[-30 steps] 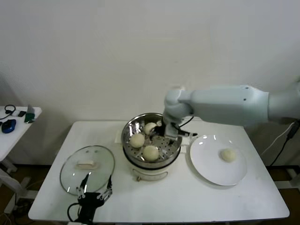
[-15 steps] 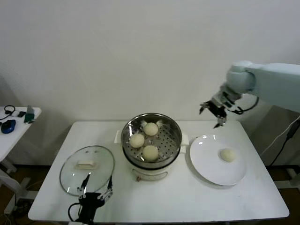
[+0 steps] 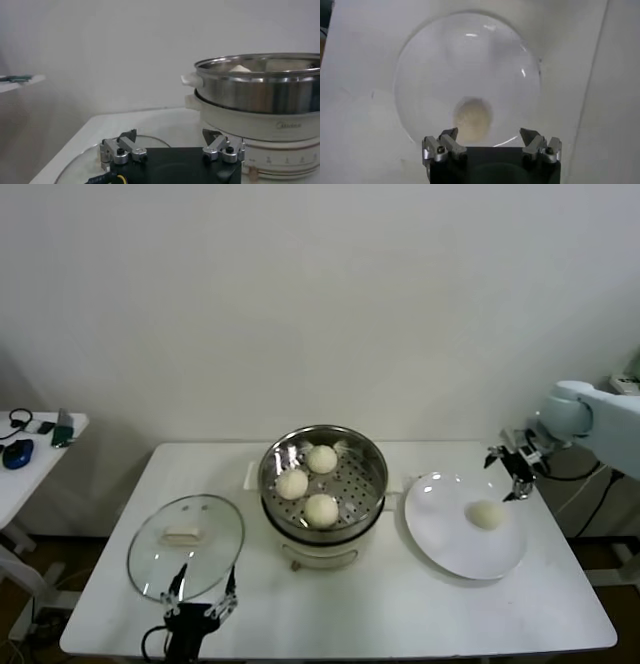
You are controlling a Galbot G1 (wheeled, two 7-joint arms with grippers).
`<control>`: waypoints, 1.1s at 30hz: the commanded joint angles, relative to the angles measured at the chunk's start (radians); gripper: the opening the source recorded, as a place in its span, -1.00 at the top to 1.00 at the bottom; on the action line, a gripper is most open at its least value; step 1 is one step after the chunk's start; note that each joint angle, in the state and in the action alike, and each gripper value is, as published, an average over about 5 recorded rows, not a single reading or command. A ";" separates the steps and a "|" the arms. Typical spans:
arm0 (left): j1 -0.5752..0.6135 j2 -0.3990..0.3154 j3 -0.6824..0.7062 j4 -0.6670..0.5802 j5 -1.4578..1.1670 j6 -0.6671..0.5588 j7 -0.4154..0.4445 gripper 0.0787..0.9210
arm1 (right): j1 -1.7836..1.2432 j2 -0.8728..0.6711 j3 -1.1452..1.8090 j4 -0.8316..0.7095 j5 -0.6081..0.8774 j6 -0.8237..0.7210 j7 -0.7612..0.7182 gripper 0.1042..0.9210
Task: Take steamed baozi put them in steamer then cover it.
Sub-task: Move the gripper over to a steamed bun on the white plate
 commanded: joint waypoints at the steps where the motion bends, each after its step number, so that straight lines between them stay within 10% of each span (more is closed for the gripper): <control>1: 0.005 -0.011 0.002 0.003 0.006 -0.003 -0.003 -0.77 | -0.328 0.026 0.263 -0.186 -0.095 -0.032 -0.002 -0.76; 19: 0.013 -0.010 -0.003 0.004 0.010 -0.004 -0.004 -0.77 | -0.379 0.176 0.312 -0.333 -0.105 -0.008 -0.001 -0.75; 33: 0.012 -0.009 0.000 -0.005 0.011 0.001 -0.004 -0.77 | -0.274 0.150 0.237 -0.277 -0.061 -0.020 -0.036 -0.32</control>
